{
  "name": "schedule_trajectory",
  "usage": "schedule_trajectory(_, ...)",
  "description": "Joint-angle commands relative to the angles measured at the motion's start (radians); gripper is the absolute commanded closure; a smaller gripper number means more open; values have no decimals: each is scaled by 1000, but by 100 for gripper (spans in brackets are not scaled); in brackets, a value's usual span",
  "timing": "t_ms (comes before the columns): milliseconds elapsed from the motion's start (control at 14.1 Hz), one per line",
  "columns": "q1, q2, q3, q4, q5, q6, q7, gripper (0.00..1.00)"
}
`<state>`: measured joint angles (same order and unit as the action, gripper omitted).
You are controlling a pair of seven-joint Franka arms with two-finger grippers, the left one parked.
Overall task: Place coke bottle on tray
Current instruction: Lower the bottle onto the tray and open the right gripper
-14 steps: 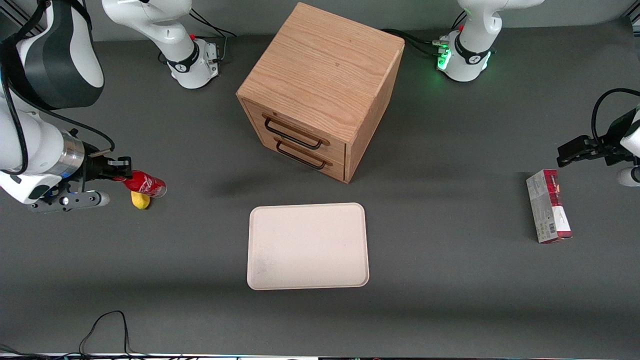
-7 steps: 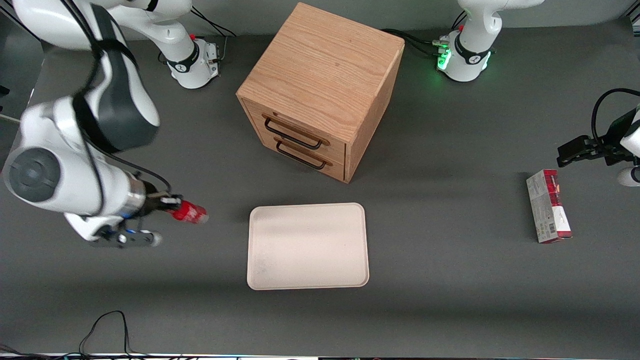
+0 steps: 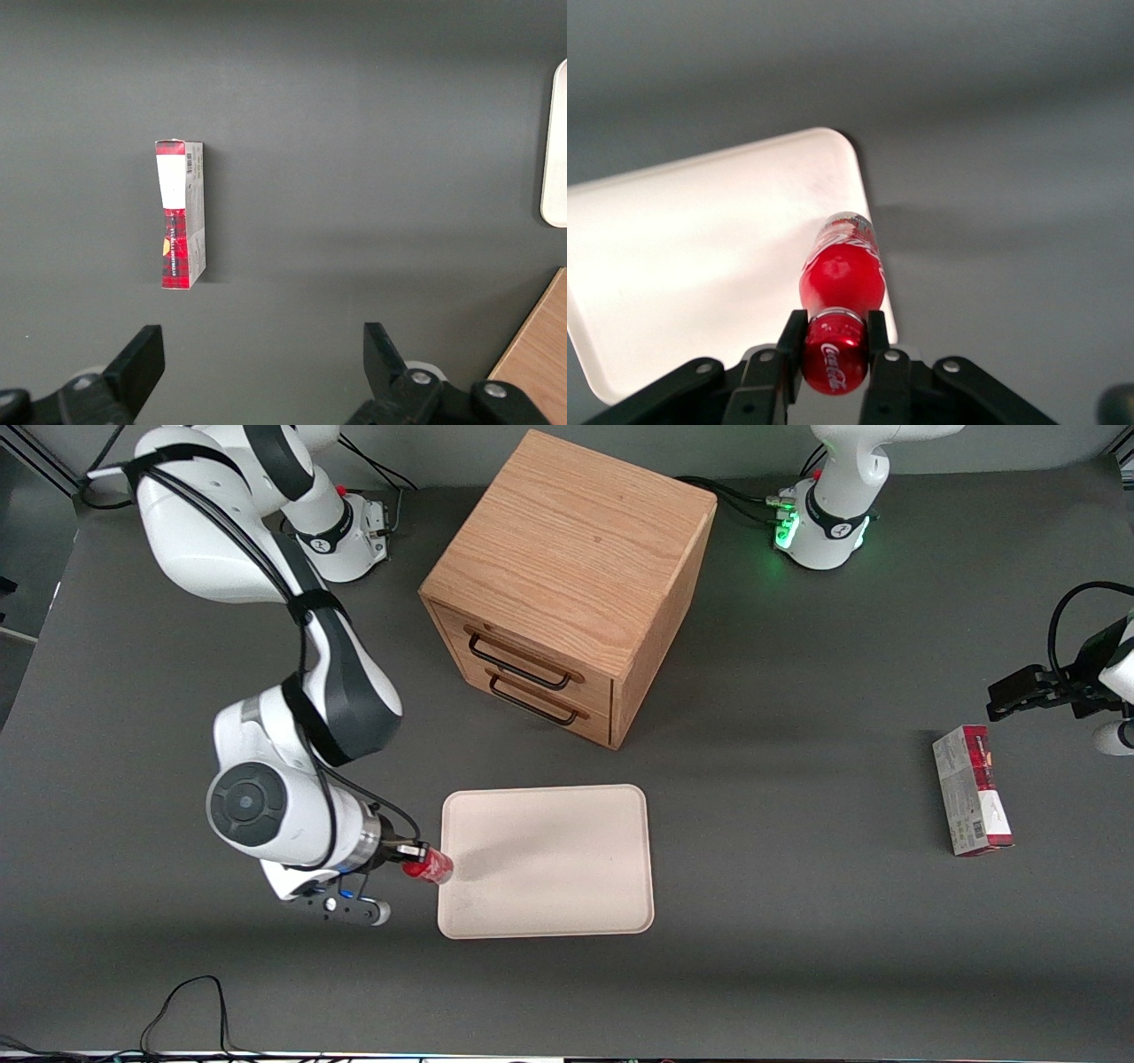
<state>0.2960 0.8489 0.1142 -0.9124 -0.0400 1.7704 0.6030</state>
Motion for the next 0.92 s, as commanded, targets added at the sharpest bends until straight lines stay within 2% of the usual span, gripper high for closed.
schedule_trajectory(0, 29, 68, -4, 81, -23, 56, 76, 100)
schedule_trajectory(355, 51, 116, -5, 99, -60, 81, 83, 100)
schedule_trajectory(852, 55, 117, -7, 99, -60, 81, 83, 100)
